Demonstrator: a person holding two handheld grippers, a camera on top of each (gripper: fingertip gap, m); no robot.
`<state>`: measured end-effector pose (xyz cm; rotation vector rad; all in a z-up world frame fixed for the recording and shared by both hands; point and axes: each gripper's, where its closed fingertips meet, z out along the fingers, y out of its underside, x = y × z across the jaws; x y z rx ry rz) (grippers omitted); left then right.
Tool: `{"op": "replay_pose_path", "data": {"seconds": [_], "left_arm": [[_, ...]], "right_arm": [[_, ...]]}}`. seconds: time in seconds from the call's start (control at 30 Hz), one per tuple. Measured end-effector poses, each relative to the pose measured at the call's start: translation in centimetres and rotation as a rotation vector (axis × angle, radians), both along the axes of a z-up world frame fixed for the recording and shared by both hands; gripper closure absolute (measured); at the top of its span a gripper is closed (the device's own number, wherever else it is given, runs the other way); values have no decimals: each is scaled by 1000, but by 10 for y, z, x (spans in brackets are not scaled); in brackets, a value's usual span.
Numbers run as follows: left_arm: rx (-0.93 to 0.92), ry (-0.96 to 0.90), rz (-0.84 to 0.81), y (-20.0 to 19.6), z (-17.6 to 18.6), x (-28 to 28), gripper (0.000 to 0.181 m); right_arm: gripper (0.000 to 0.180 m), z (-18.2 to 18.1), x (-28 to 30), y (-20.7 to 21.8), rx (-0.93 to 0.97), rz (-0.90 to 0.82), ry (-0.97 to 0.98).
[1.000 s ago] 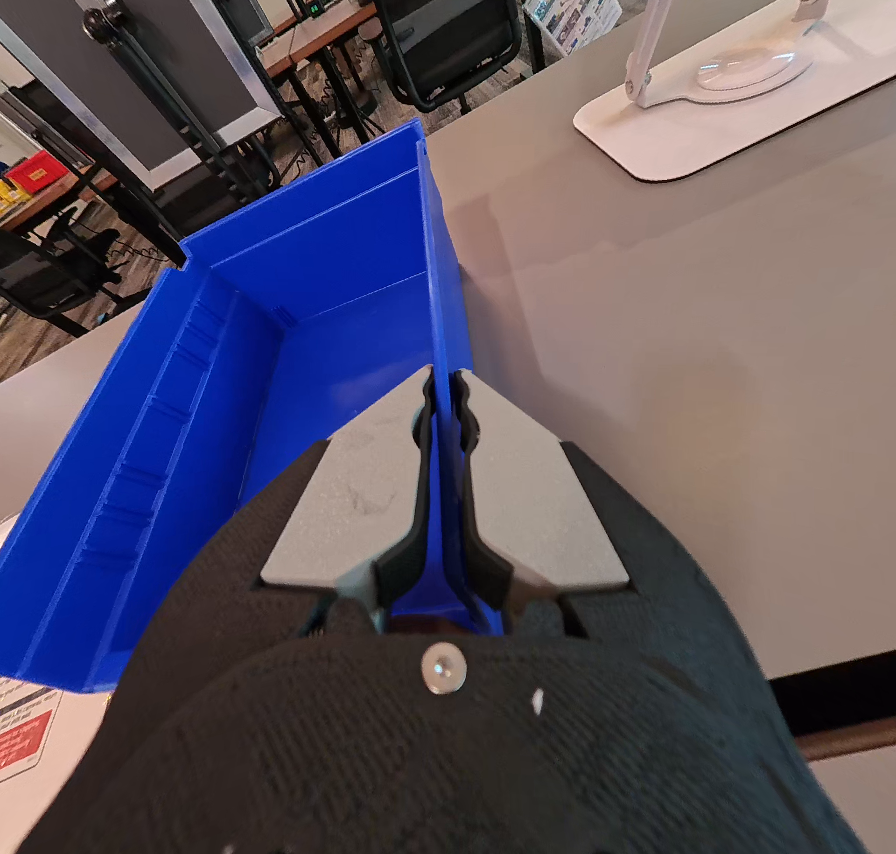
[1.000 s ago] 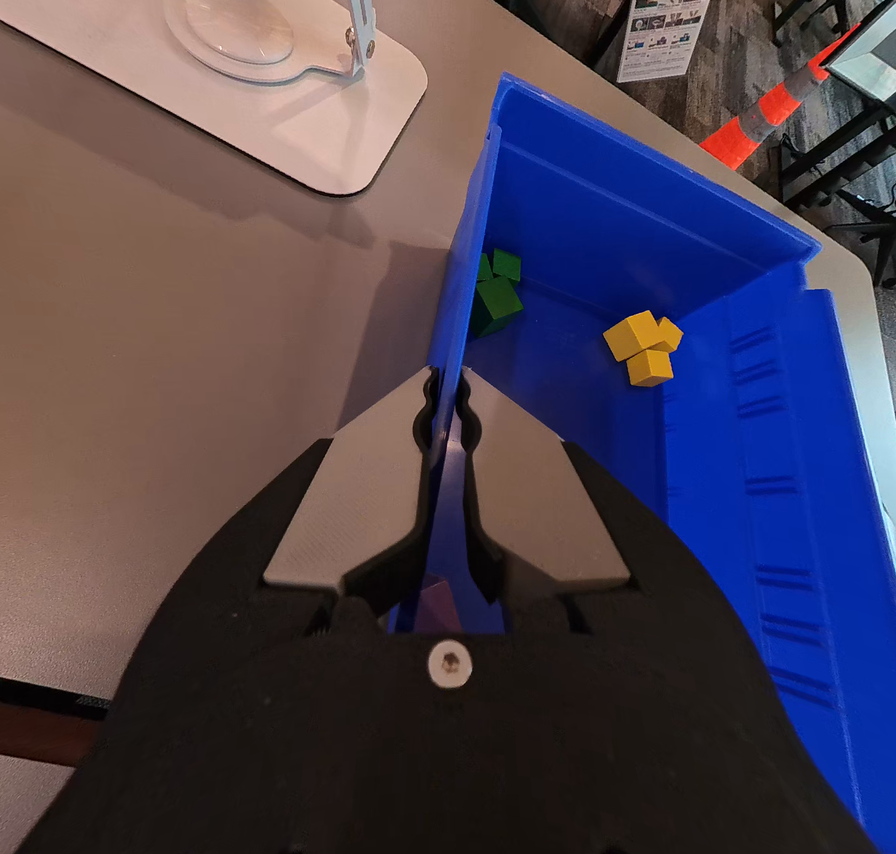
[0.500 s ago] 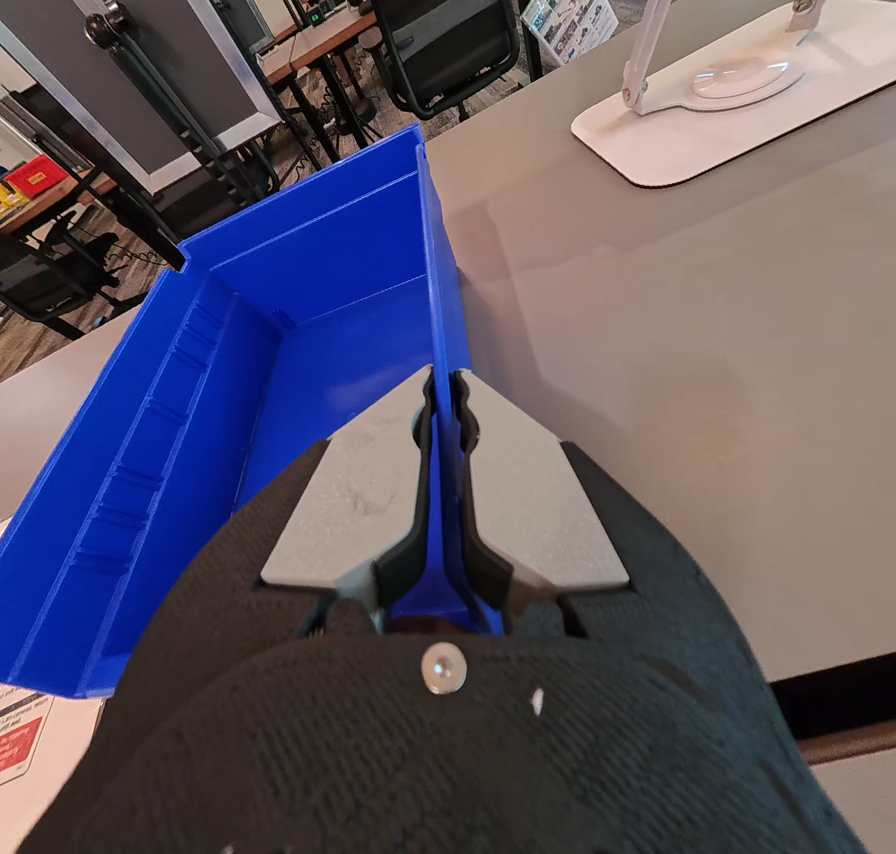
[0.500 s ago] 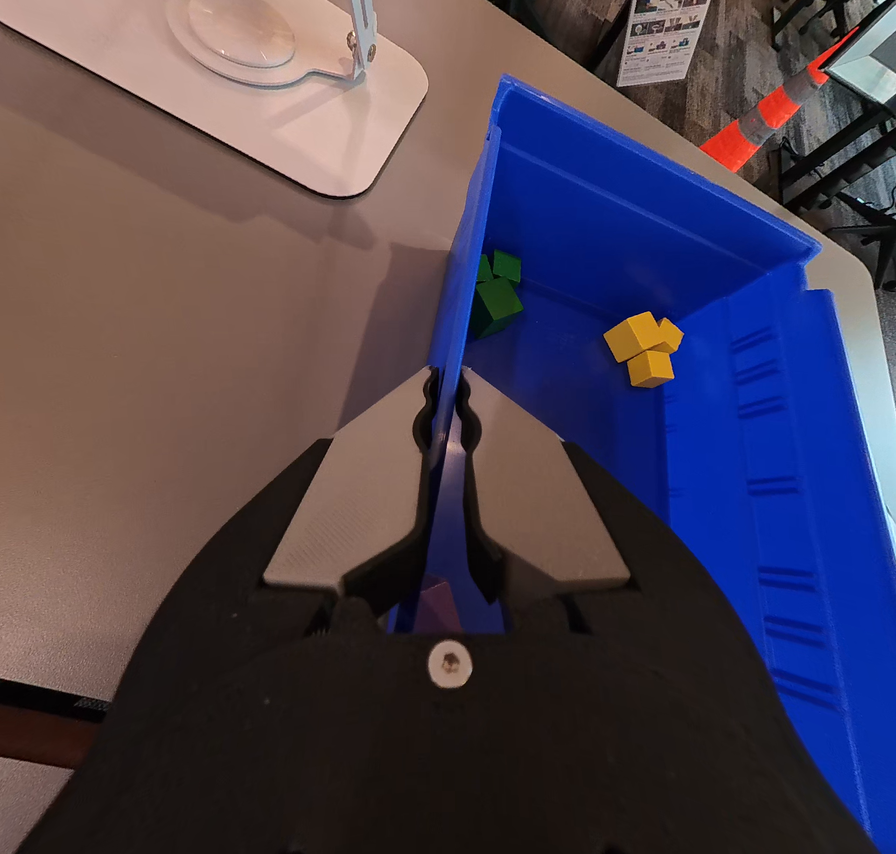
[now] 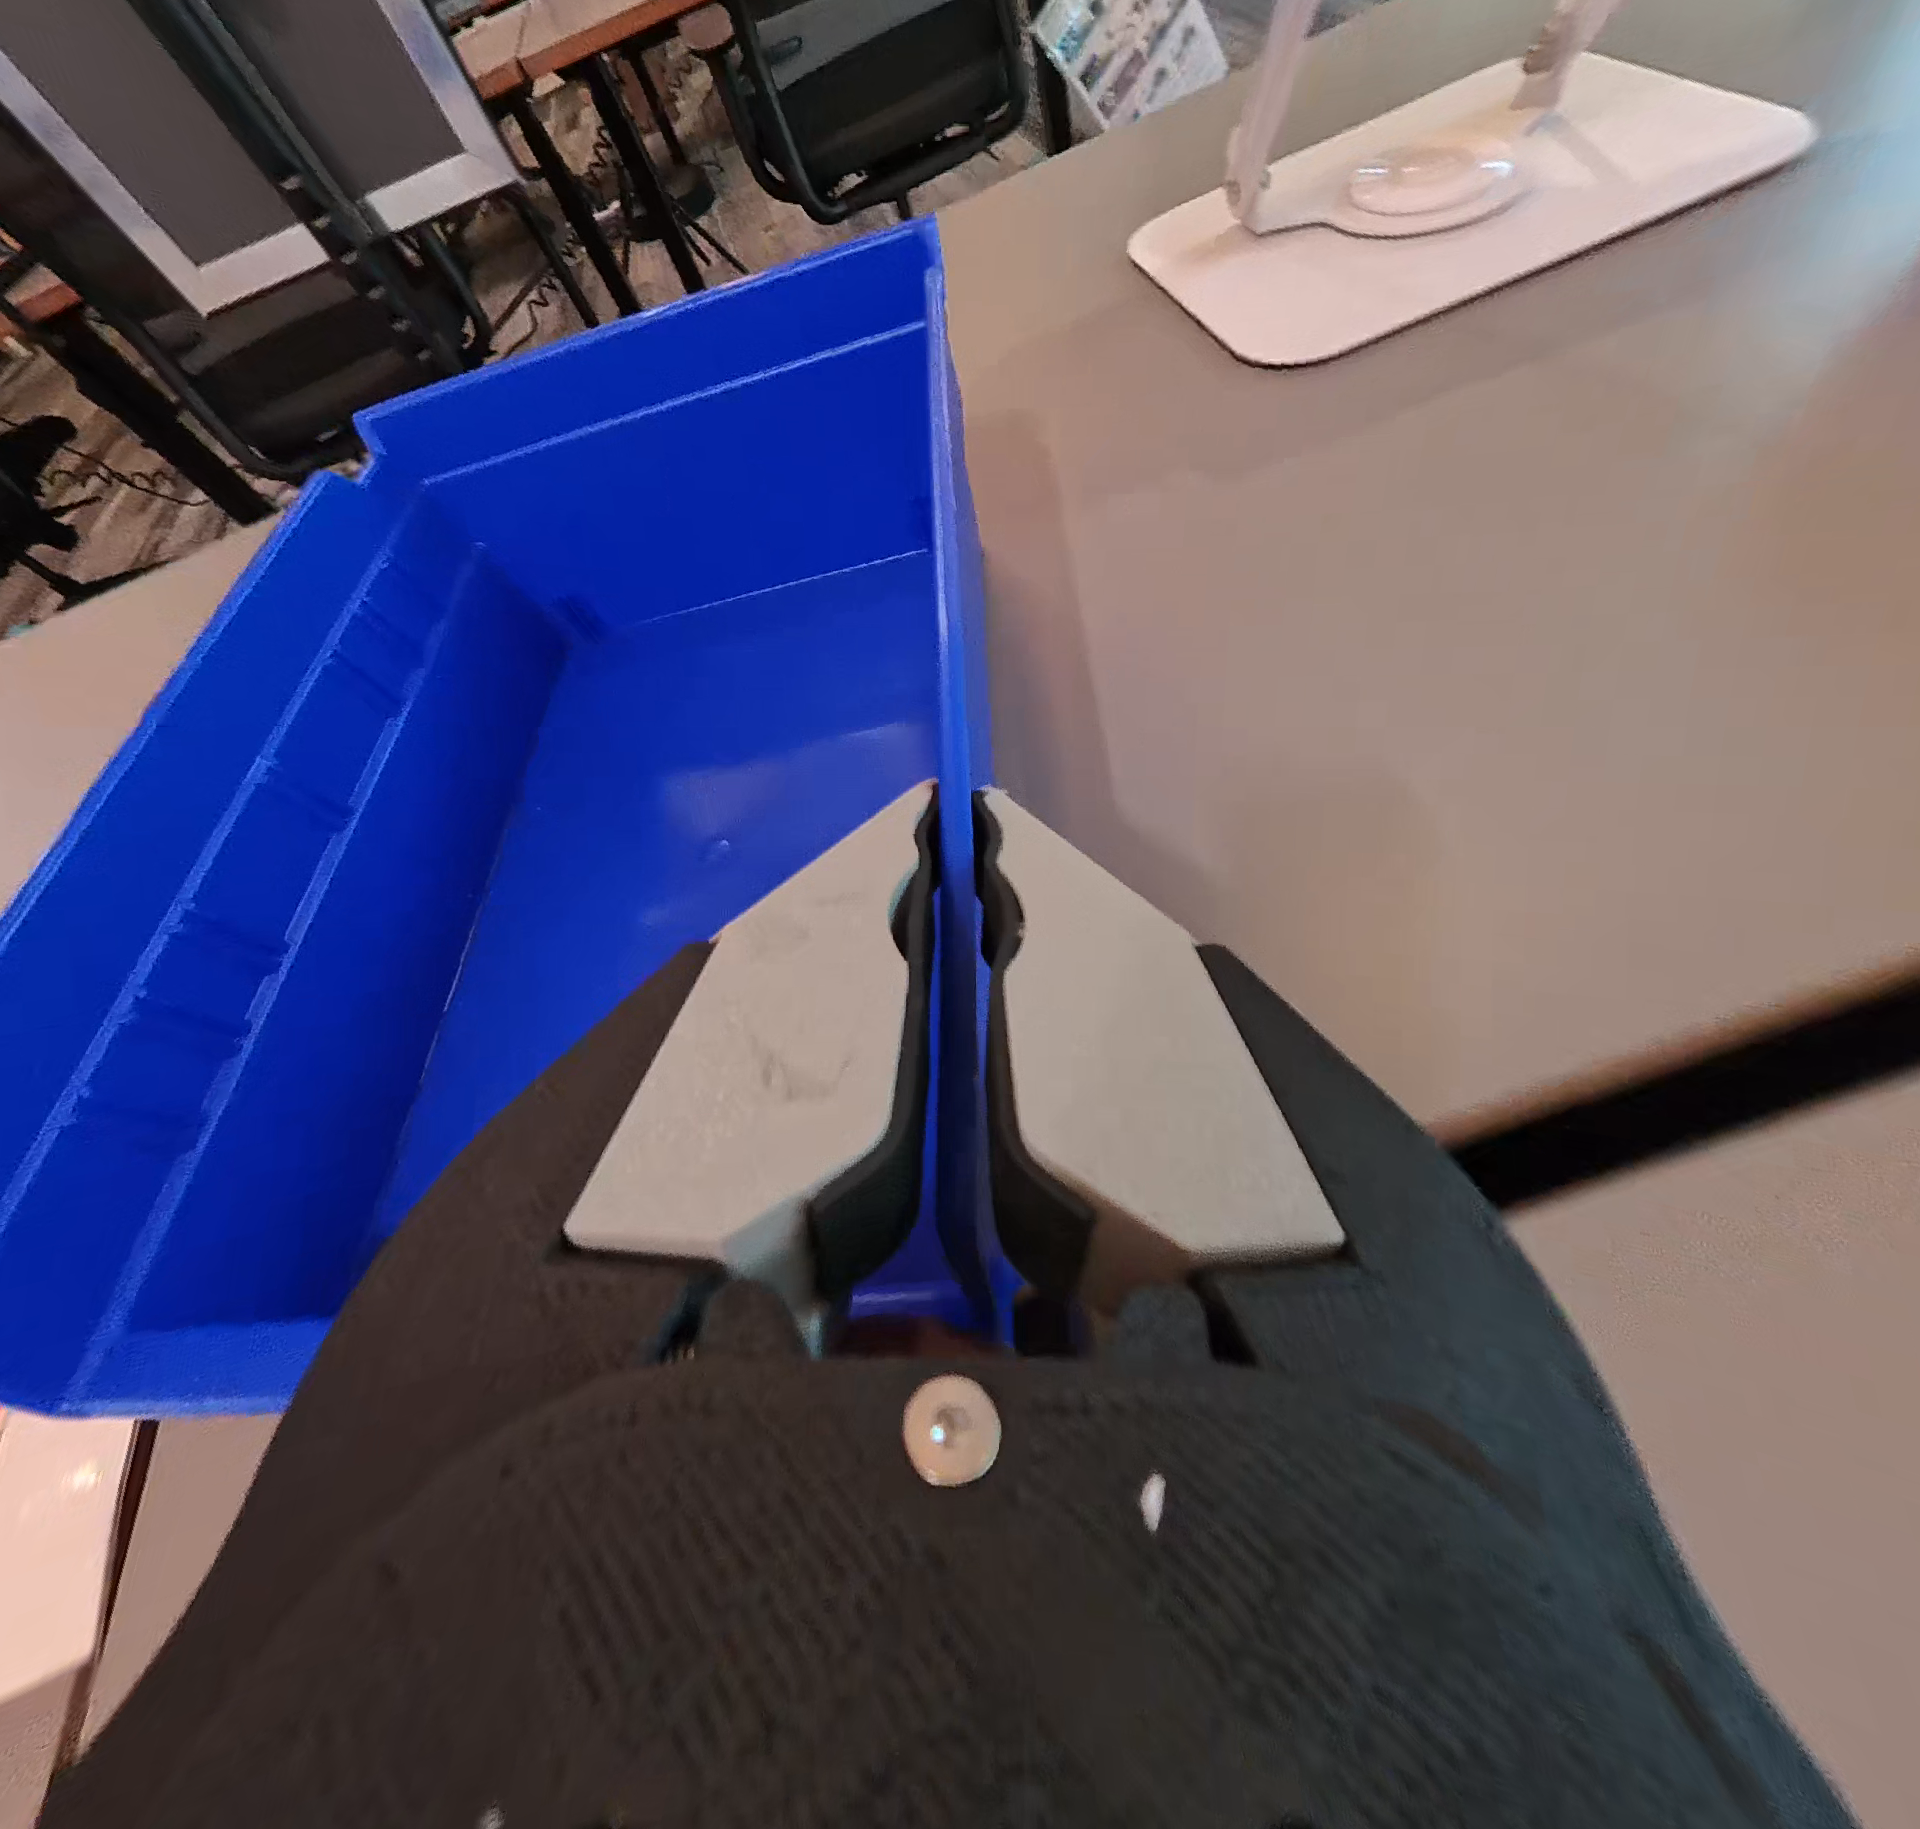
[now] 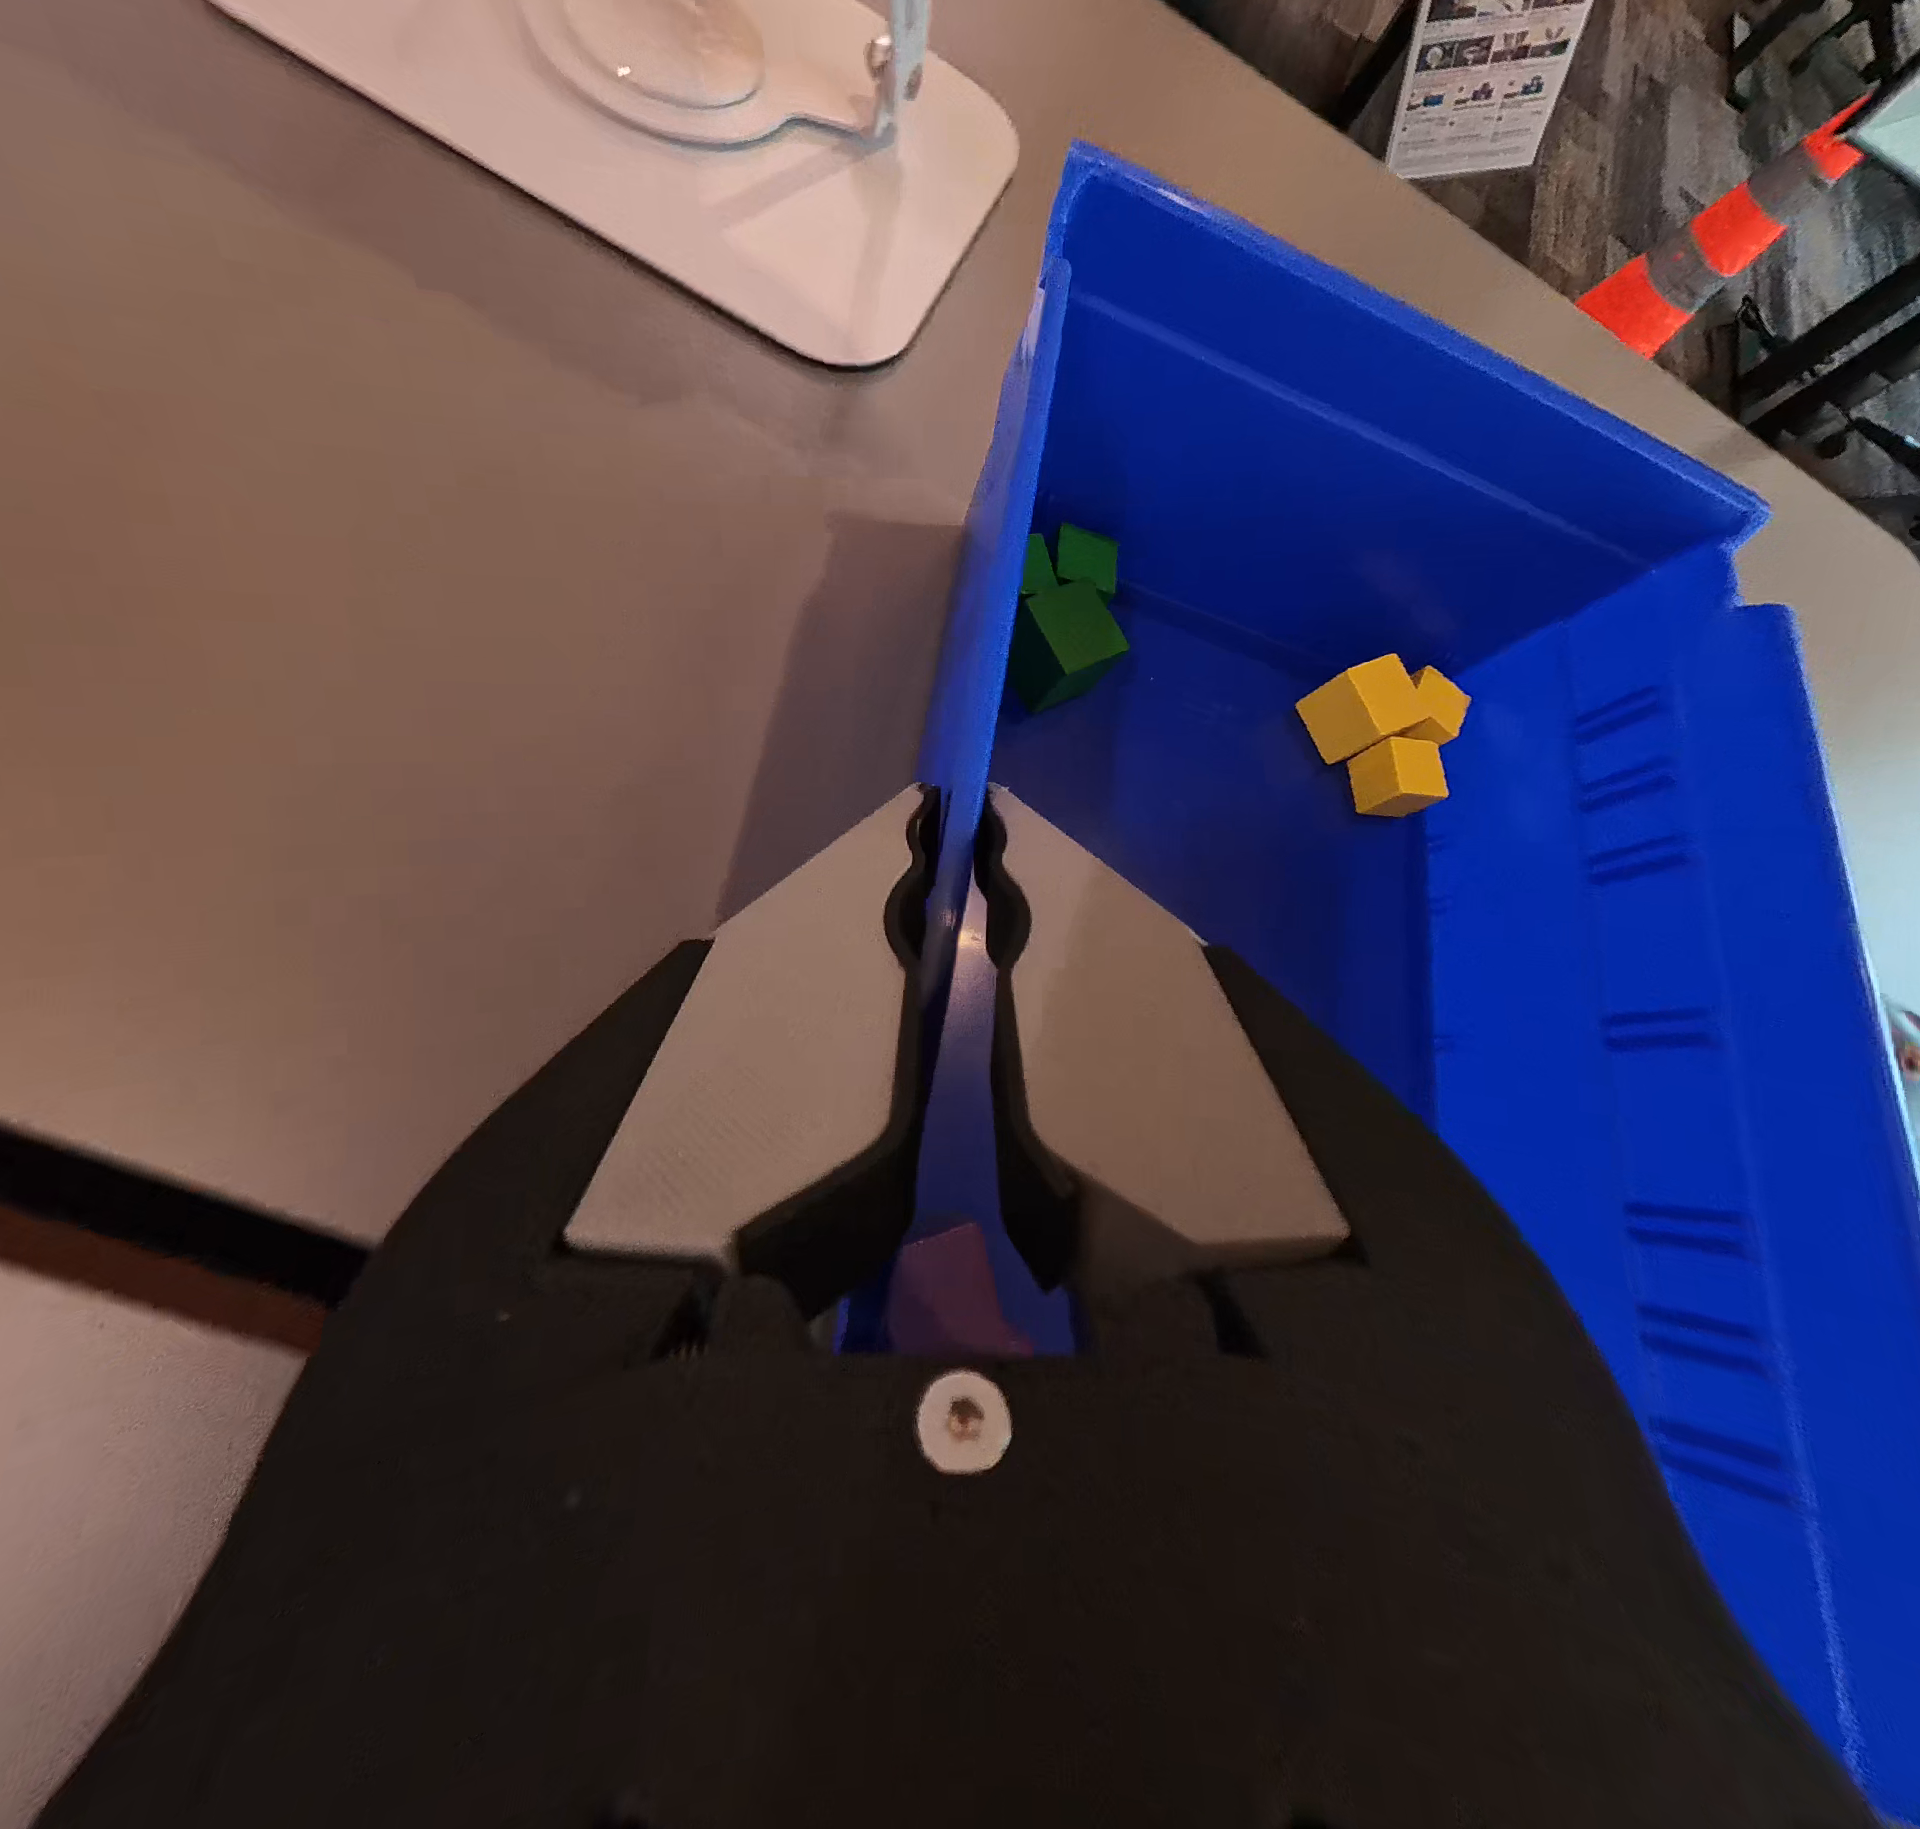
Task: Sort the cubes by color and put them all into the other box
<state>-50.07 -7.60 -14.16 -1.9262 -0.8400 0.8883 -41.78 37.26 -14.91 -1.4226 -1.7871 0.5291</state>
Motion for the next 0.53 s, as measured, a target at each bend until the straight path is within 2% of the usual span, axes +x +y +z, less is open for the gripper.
{"op": "replay_pose_path", "data": {"seconds": [0.27,0.4,0.53], "left_arm": [[-20,-47,-115,-15,0,111,179],[-15,-67,-195,-20,-1,166,179],[2,-84,-279,-30,-1,217,179]], "right_arm": [[177,0,53,-81,25,149,1],[177,0,67,-125,2,237,-2],[177,0,69,-148,5,263,-16]]}}
